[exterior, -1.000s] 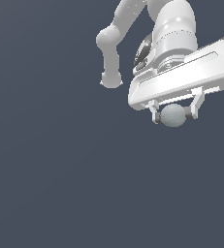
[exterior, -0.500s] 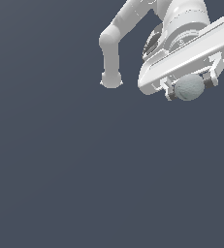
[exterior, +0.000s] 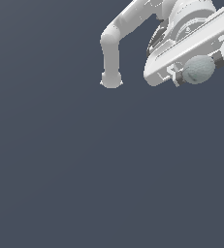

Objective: Pick up the object and move it to a goal position.

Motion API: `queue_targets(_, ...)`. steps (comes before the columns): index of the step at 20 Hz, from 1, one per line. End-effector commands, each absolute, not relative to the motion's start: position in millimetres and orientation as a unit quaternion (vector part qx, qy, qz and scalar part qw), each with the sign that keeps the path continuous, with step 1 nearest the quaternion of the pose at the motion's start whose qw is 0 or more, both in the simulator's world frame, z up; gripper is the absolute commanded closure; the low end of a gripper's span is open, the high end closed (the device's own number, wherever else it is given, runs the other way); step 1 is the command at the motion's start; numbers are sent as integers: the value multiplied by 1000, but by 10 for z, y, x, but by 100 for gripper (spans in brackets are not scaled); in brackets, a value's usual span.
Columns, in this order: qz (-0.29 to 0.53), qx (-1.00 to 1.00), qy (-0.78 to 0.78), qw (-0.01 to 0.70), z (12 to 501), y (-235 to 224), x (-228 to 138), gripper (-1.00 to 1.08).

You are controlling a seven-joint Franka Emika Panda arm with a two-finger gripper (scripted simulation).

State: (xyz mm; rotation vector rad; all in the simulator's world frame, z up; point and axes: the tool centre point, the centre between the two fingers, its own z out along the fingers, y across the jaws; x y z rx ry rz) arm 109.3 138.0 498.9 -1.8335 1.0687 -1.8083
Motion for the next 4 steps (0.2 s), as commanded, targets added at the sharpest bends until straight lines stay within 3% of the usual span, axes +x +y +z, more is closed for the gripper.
queue_targets(1, -642, -643, 379, 176, 5010, 1381, 1077, 108)
queue_targets(4, -642, -643, 379, 175, 5006, 1379, 1075, 108)
